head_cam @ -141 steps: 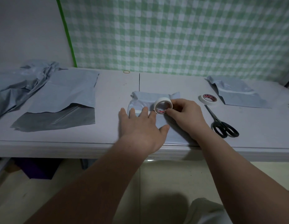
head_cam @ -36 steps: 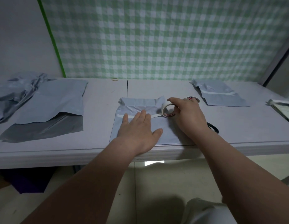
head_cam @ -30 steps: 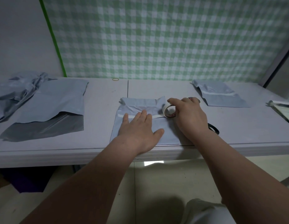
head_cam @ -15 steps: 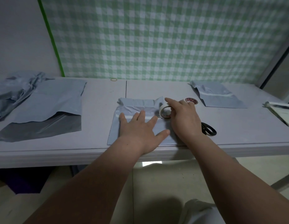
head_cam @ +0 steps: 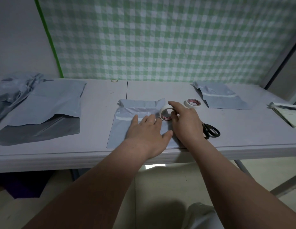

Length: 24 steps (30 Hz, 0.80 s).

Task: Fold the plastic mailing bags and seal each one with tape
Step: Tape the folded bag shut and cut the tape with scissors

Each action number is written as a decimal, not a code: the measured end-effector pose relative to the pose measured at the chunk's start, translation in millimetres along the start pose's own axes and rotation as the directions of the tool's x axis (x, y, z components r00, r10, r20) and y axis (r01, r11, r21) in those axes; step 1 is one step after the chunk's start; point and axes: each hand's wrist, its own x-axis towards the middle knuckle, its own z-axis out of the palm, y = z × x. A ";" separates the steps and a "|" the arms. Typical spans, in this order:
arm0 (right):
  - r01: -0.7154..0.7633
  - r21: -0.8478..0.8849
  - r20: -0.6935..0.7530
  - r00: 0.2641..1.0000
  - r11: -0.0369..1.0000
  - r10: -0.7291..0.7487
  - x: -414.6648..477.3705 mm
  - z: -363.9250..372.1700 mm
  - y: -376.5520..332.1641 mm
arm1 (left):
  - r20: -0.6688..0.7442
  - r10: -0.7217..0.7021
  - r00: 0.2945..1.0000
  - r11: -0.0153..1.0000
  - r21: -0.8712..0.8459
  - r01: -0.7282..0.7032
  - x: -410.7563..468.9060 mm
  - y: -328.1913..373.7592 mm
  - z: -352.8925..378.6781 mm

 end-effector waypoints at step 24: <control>0.129 -0.418 -0.027 0.988 0.899 -0.155 7.1 -21.0 14.4 | 0.065 -0.056 0.996 0.996 0.066 0.052 -1.8 4.8 -3.9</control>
